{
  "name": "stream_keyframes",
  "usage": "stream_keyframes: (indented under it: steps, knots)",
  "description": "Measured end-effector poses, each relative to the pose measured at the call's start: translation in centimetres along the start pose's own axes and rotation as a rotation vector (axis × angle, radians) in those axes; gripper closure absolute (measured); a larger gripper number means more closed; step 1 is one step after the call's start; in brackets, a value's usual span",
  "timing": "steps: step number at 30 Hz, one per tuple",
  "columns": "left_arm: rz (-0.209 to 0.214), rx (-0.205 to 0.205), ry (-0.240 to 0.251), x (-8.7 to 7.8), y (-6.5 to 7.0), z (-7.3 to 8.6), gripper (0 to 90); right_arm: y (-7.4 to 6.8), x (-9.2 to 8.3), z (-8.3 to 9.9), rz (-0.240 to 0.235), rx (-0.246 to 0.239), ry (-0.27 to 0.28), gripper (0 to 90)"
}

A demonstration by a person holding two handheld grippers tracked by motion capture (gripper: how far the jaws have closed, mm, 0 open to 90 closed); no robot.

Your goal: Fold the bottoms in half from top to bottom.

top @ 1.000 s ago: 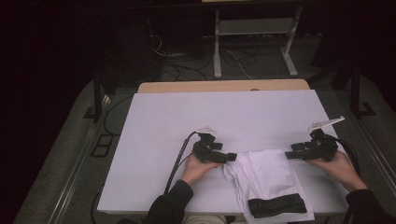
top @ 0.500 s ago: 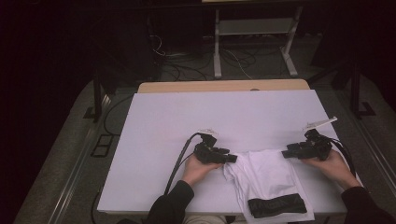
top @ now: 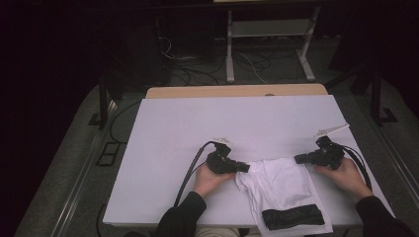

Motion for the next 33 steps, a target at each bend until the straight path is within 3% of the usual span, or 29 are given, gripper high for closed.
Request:
stream_keyframes:
  steps: [8, 16, 33]
  knots:
    - [-0.063, 0.074, 0.011, -1.2, 0.9, -0.3, 84.4, -0.5, 0.0, -0.9, 0.002, 0.032, 0.035, 85.7]
    - [-0.111, 0.134, 0.023, -3.4, 1.7, -1.0, 84.6, -1.7, 0.9, -3.0, -0.014, -0.003, 0.071, 85.7]
    - [-0.176, 0.123, 0.04, -6.4, 0.1, -1.2, 84.5, -2.8, 3.9, -6.3, -0.041, -0.024, 0.088, 85.6]
Point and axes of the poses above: each handheld gripper's, and its own axes: x roughly forward along the jaws, z roughly out of its underside, y roughly to its right, the point moved 5 cm from there along x, roughly forward along the jaws, and after that the axes turned 10 degrees about -z, right-handed, at the moved point
